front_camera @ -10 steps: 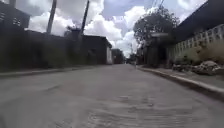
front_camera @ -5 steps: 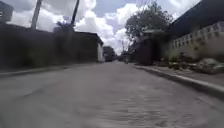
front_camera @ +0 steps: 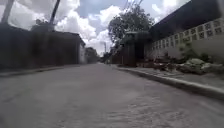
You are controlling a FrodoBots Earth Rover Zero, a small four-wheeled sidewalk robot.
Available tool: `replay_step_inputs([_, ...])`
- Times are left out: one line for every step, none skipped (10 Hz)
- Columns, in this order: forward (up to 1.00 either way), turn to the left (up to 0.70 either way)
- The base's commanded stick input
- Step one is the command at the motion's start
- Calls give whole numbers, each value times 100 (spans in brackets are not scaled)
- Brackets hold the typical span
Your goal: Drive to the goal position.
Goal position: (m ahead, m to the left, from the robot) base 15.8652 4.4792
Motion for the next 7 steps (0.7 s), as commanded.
replay_step_inputs([100,0])
replay_step_inputs([100,0])
replay_step_inputs([100,0])
replay_step_inputs([100,0])
replay_step_inputs([100,0])
replay_step_inputs([100,0])
replay_step_inputs([100,0])
